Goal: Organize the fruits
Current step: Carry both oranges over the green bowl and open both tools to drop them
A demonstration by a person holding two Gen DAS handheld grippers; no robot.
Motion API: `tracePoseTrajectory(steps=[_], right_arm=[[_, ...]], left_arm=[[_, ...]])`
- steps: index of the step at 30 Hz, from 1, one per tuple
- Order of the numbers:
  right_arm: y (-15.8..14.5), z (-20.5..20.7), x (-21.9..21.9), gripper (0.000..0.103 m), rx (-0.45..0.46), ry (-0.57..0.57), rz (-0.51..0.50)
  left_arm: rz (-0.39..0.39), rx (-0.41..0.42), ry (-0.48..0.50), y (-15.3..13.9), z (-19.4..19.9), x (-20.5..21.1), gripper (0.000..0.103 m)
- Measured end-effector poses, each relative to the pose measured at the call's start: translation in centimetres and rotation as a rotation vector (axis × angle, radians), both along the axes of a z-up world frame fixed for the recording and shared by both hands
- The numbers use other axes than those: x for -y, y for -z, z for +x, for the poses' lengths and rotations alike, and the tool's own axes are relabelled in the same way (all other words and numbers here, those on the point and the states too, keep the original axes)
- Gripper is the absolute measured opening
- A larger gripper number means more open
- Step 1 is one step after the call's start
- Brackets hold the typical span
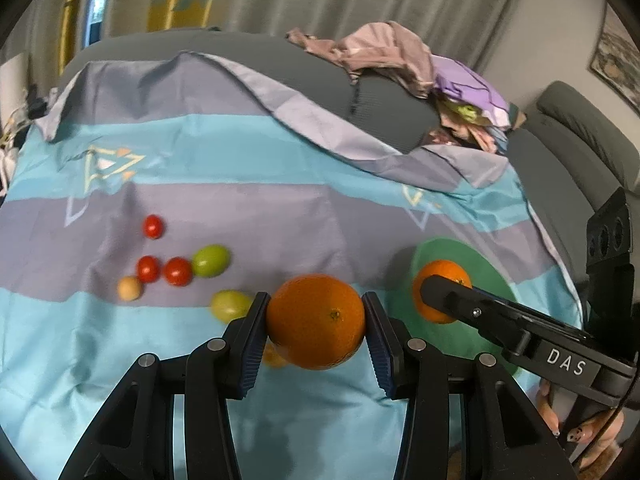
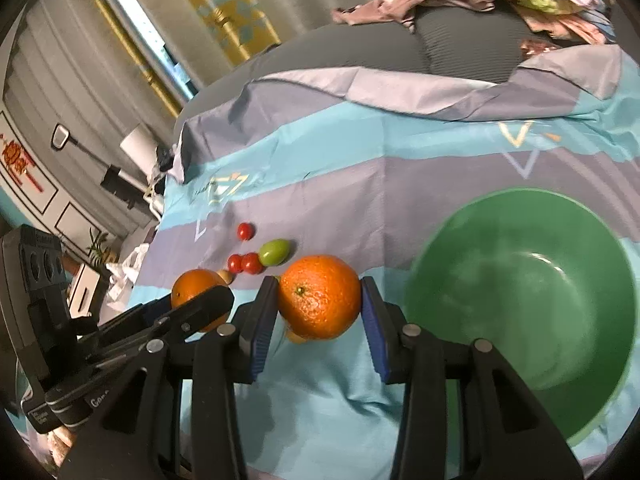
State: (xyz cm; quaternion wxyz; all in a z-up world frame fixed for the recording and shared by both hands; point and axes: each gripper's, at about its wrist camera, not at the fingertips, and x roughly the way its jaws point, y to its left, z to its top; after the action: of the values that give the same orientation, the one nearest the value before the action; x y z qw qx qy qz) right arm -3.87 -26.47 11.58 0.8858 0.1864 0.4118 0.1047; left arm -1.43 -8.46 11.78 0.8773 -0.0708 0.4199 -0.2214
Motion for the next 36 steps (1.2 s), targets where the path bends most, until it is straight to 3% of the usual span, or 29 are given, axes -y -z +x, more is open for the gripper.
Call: tracePoseTrajectory(steps=[16, 36], right_arm=[[1.3, -2.2, 8.0, 0.042, -0.035, 0.22, 0.019], [3.0, -2.5, 11.3, 0.042, -0.095, 0.263, 0.039]], left_arm=[[0.022, -0.014, 0.172, 0.9, -0.7, 8.6, 0.046], [0.075, -0.076, 0.251, 3.8, -0.7, 14.4, 0.046]])
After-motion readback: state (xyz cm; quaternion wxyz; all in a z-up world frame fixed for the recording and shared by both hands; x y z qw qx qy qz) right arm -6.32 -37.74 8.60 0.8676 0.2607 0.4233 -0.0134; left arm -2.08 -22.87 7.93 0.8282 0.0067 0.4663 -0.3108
